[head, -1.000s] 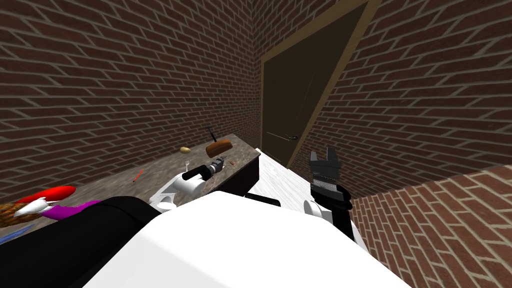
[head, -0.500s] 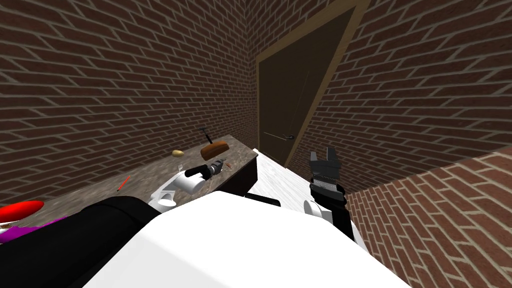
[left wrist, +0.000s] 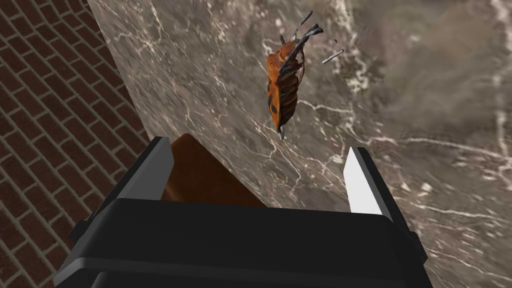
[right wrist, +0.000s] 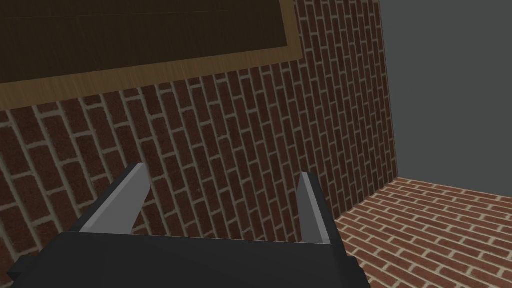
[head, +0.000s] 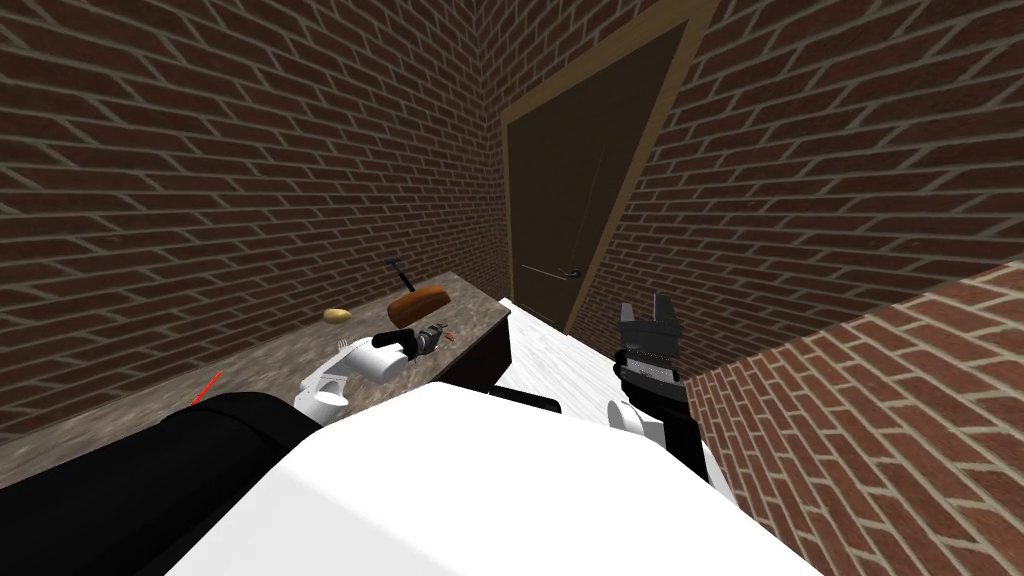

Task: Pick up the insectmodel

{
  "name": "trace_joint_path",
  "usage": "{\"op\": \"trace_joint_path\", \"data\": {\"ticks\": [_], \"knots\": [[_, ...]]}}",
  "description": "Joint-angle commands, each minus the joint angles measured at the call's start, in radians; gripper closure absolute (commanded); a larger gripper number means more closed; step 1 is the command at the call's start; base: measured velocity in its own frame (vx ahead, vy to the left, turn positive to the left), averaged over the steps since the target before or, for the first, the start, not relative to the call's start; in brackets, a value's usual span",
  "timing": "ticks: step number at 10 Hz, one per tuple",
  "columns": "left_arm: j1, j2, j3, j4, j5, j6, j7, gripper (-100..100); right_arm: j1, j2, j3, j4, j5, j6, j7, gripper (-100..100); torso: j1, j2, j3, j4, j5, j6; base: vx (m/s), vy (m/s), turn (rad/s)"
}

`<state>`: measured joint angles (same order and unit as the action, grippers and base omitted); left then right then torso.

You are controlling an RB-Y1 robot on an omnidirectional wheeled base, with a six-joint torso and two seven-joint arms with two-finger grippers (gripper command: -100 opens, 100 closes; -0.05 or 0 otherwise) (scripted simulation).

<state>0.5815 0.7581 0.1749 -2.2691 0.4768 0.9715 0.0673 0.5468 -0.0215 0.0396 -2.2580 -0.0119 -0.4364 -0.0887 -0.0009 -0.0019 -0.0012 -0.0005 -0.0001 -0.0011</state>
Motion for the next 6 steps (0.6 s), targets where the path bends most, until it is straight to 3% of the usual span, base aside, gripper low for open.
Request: {"op": "trace_joint_path", "data": {"ticks": [1,6], "knots": [[-0.010,0.022,0.000,0.013,0.015,0.050,-0.007,-100,0.000,0.000,0.000,0.000,0.000,0.000,0.000,0,0.000,0.000,0.000,0.000,0.000,0.000,0.029,-0.002,-0.118],[-0.026,0.073,0.006,0.049,0.055,0.159,-0.027,-100,0.000,0.000,0.000,0.000,0.000,0.000,0.000,0,0.000,-0.001,-0.001,0.000,0.000,0.000,0.037,-0.004,-0.093]]}}
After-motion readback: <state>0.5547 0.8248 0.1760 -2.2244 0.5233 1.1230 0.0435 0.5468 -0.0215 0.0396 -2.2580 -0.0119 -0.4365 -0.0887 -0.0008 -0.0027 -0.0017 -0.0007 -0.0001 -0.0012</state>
